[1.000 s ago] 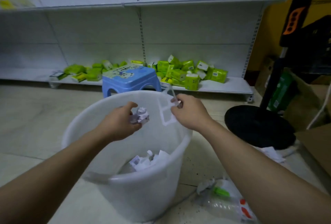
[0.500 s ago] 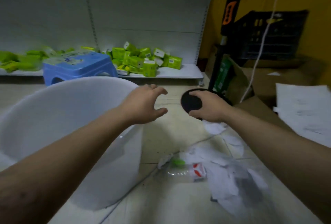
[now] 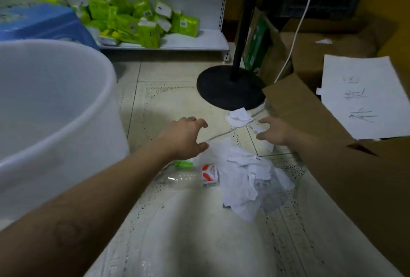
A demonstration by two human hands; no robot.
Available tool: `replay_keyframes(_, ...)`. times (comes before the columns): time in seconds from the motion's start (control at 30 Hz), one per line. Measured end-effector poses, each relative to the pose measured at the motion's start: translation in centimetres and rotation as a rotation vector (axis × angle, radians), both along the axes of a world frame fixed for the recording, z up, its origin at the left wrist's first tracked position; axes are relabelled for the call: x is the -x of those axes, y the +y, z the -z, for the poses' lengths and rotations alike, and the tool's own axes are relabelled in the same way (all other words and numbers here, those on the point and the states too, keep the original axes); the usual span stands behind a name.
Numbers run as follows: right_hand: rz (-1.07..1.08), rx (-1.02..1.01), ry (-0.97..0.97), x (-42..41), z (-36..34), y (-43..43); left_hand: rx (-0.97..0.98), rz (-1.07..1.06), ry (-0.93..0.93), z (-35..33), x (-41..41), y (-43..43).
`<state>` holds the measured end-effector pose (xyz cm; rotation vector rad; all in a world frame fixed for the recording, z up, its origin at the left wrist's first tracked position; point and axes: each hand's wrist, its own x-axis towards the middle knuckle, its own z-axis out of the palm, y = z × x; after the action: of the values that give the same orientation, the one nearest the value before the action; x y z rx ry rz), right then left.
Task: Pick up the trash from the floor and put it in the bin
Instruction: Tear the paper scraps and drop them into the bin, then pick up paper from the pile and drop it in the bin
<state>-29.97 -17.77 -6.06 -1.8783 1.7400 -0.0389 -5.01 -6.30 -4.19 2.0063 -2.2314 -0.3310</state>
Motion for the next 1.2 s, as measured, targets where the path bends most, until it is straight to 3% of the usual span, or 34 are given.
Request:
replay_keyframes(0.17, -0.050, -0.091, 0.052, -0.5, 4.6, -3.6, -0.115, -0.088, 0.205, 5.5, 2.5, -1.6)
replay_keyframes(0.33, -0.195, -0.007, 0.131, -3.0, 9.3, -8.3, -0.102, -0.201, 0.320, 9.2, 1.9, -1.6)
replay_keyframes(0.53, -0.230, -0.030, 0.160, -5.9, 17.1, -11.8, -0.098, -0.285, 0.347, 13.5, 1.2, -1.2)
replay_keyframes(0.73, -0.246, -0.050, 0.278, -6.6, 18.9, -14.3, -0.062, -0.288, 0.341, 15.0, 1.3, -1.3)
replay_keyframes(0.87, -0.277, 0.165, 0.375, -6.0, 18.1, -14.4, -0.019, -0.281, 0.344, 14.7, 1.7, -1.5)
replay_keyframes(0.93, -0.240, 0.234, 0.188, -5.9, 17.5, -14.2, -0.004, -0.271, 0.335, 14.4, 1.9, -1.9)
replay_keyframes(1.07, -0.011, 0.288, -0.376, -5.1, 14.8, -12.4, 0.064, -0.256, 0.320, 13.5, 2.6, -3.0)
replay_keyframes(1.2, -0.051, -0.076, -0.830, -4.9, 11.6, -8.3, 0.138, -0.270, 0.457, 12.3, 4.2, -4.5)
